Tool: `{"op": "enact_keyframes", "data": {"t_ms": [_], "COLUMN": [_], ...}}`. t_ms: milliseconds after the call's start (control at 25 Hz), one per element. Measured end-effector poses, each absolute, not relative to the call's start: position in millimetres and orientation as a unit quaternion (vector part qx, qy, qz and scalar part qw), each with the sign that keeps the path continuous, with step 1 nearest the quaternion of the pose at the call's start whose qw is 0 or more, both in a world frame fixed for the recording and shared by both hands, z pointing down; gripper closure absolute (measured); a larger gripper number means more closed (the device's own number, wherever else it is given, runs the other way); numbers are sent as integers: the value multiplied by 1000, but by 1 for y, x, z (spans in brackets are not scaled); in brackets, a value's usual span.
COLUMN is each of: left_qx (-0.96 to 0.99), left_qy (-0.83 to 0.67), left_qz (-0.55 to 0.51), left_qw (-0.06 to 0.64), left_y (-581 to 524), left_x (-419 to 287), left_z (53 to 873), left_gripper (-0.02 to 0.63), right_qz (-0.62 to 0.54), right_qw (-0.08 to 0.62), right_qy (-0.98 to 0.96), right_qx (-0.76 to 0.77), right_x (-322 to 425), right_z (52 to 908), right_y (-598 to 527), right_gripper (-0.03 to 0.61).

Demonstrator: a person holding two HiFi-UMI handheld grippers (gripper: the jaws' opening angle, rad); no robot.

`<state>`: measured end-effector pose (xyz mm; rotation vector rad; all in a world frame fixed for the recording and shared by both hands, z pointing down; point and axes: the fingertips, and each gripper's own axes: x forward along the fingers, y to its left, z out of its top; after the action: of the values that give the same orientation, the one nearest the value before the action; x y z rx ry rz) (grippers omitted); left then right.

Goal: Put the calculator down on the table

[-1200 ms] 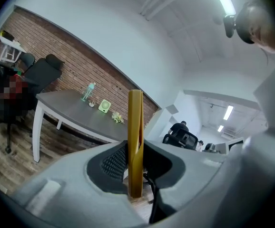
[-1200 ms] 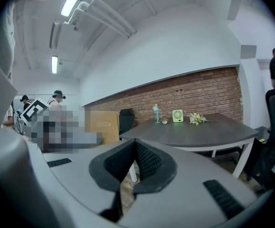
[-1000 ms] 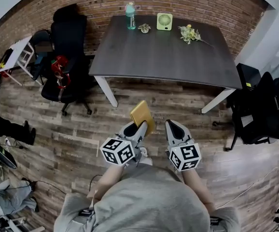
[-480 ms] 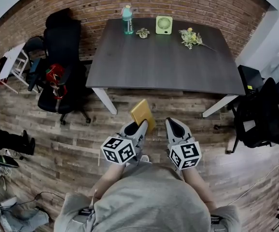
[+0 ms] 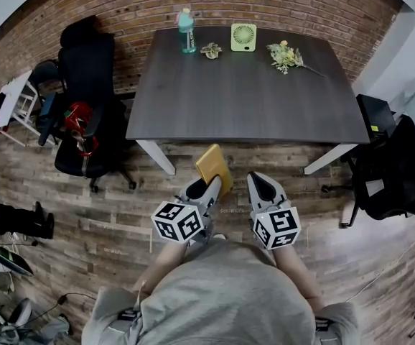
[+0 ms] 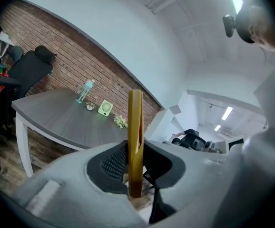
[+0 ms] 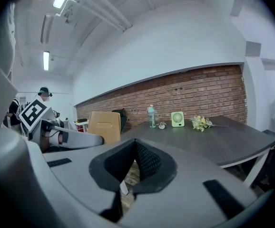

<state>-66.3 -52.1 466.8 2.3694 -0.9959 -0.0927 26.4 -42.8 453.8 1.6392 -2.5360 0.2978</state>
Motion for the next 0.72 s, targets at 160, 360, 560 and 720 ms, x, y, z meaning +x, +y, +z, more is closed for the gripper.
{"op": "enact_keyframes", "data": {"t_ms": [160, 360, 560, 720], "left_qx": [883, 880, 878, 877], "left_qy": [-372, -376, -382, -384], "left_qz": [-32, -31, -31, -31], "left_qw": [284, 287, 287, 287], "left_y": [-63, -79, -98, -115], "left_x": [-70, -76, -72, -66], "left_z": [469, 470, 474, 477], "left_gripper": [525, 525, 525, 525], "right_qz": [100, 103, 106, 109], "right_qw": [57, 58, 66, 66], "right_qy": [-833, -829, -828, -830], "right_qx": [542, 547, 546, 543], "right_x": [25, 24, 31, 36], "right_z": [456, 456, 461, 466], "right_y": [-54, -63, -70, -86], "right_gripper": [577, 577, 577, 577]}}
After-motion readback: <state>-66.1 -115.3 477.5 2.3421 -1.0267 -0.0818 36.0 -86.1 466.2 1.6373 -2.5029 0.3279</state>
